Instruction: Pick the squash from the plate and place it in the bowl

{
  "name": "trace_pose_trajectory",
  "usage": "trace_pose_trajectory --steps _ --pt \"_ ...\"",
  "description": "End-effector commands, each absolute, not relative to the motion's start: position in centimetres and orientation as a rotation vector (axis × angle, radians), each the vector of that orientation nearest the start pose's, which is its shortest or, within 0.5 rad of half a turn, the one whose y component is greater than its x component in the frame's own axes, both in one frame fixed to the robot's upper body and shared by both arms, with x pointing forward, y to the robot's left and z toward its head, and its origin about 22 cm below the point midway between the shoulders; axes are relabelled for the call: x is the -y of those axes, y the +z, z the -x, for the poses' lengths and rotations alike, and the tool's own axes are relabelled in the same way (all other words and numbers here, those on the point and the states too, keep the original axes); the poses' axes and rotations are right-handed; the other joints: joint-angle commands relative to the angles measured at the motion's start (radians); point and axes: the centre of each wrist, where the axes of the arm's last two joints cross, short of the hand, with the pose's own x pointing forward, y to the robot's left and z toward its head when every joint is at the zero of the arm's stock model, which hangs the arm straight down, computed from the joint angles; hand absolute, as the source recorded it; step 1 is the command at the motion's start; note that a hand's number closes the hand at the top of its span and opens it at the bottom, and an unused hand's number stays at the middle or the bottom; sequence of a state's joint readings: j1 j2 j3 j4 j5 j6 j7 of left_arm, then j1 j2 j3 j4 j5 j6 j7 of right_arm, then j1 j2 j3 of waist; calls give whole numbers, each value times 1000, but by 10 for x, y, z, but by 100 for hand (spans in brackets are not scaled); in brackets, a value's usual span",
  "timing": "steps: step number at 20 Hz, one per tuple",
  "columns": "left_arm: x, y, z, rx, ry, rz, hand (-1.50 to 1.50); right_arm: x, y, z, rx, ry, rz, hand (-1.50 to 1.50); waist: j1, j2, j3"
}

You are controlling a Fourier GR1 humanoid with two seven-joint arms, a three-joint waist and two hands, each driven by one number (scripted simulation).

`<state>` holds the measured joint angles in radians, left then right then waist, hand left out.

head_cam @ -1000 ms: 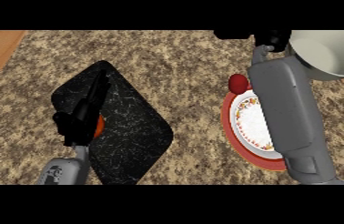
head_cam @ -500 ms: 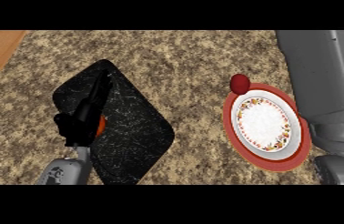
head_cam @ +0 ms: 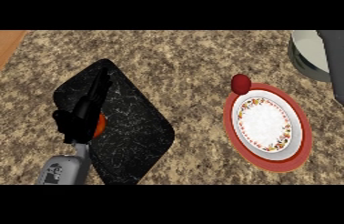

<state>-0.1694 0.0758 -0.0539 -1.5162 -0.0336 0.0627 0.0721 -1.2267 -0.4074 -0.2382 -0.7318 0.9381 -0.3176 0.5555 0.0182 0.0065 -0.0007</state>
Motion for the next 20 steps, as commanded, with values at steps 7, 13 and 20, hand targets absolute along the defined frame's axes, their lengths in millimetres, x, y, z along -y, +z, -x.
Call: trace_pose_trajectory --steps 7,13,20 --pt "-208 36 -278 1612 -135 -44 0 323 231 -461 1173 212 1500 150 23 9 1" --pt "-210 44 -289 1623 -131 -49 0 387 203 -440 1132 203 1510 150 15 10 2" --pt "-204 38 -275 1616 -152 4 0 432 179 -417 1029 167 1505 150 39 19 4"
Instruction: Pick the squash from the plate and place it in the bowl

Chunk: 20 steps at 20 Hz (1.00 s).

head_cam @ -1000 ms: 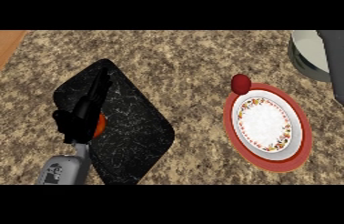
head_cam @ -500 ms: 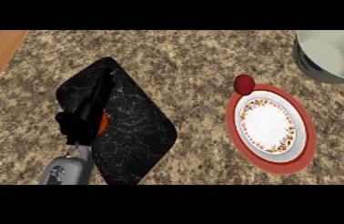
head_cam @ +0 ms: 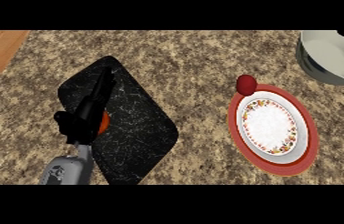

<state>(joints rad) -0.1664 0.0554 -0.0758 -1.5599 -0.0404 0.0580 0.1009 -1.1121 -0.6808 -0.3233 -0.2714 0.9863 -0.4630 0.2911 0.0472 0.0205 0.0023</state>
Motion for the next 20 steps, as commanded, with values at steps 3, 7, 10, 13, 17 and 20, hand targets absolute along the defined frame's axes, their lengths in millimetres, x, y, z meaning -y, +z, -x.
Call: trace_pose_trajectory --steps 3,7,10,13,17,20 --pt "-206 32 -276 1611 -137 -17 0 435 149 -411 1050 63 1323 150 0 3 2" --pt "-207 31 -275 1624 -135 -35 0 454 147 -399 1093 115 1144 -150 -3 1 2" --pt "-189 29 -273 1605 -149 1 0 446 128 -399 1167 126 1101 -150 3 3 3" --pt "-201 25 -277 1622 -153 -29 0 448 134 -399 1290 35 1094 -150 2 4 2" --pt "-189 43 -278 1630 -151 -17 0 447 154 -404 1431 -75 1147 -150 2 -2 2" --pt "-195 41 -283 1624 -143 -10 0 447 160 -405 1474 -158 1176 -150 -8 -4 1"
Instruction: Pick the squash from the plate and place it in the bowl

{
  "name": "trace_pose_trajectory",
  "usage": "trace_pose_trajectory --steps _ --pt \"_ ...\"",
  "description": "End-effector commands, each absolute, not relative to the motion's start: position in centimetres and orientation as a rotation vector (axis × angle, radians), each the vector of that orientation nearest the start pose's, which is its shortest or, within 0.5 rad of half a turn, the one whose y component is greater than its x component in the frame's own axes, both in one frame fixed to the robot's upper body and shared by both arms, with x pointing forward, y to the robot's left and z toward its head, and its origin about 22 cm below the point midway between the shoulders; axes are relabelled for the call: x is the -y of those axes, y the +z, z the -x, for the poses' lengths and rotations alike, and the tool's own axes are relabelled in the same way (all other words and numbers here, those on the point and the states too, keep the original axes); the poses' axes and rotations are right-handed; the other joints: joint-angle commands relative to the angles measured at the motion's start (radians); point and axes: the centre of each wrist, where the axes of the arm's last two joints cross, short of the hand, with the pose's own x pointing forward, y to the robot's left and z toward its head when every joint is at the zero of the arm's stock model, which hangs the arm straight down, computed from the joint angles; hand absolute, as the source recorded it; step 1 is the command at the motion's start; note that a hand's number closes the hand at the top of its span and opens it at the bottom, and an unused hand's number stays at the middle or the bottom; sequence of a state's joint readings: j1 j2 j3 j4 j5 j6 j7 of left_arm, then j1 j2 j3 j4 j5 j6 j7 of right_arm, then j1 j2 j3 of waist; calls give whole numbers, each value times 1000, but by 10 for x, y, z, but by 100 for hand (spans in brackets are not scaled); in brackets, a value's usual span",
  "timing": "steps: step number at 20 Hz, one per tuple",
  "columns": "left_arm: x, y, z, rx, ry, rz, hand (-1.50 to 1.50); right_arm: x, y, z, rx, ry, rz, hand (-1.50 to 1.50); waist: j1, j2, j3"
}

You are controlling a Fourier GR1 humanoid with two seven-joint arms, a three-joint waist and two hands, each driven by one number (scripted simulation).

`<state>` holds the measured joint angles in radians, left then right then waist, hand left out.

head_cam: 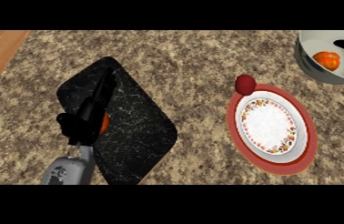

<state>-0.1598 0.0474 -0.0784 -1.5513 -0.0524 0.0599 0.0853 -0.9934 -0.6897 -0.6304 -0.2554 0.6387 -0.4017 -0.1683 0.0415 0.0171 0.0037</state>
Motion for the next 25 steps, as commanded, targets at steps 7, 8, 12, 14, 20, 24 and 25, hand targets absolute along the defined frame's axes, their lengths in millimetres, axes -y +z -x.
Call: trace_pose_trajectory --steps 7,8,12,14,20,24,25 --pt "-197 26 -278 1604 -130 -47 0 480 173 -385 1498 -301 1035 -150 -16 -5 -2" --pt "-212 26 -275 1589 -130 -48 0 494 167 -372 1509 -316 1001 -150 -28 -11 -2" --pt "-204 27 -278 1591 -125 -49 0 503 158 -362 1541 -344 901 -150 -40 -16 -3" --pt "-218 22 -253 1592 -105 -74 0 503 149 -358 1559 -356 862 -150 -43 -22 -4" --pt "-223 24 -280 1587 -100 -77 0 507 118 -340 1593 -279 827 -150 -42 -17 -4" --pt "-215 38 -272 1593 -89 -69 0 514 119 -326 1584 -272 806 -150 -42 -19 -4" --pt "-209 28 -270 1573 -113 -70 0 508 105 -323 1582 -292 804 -150 -44 -19 -4"
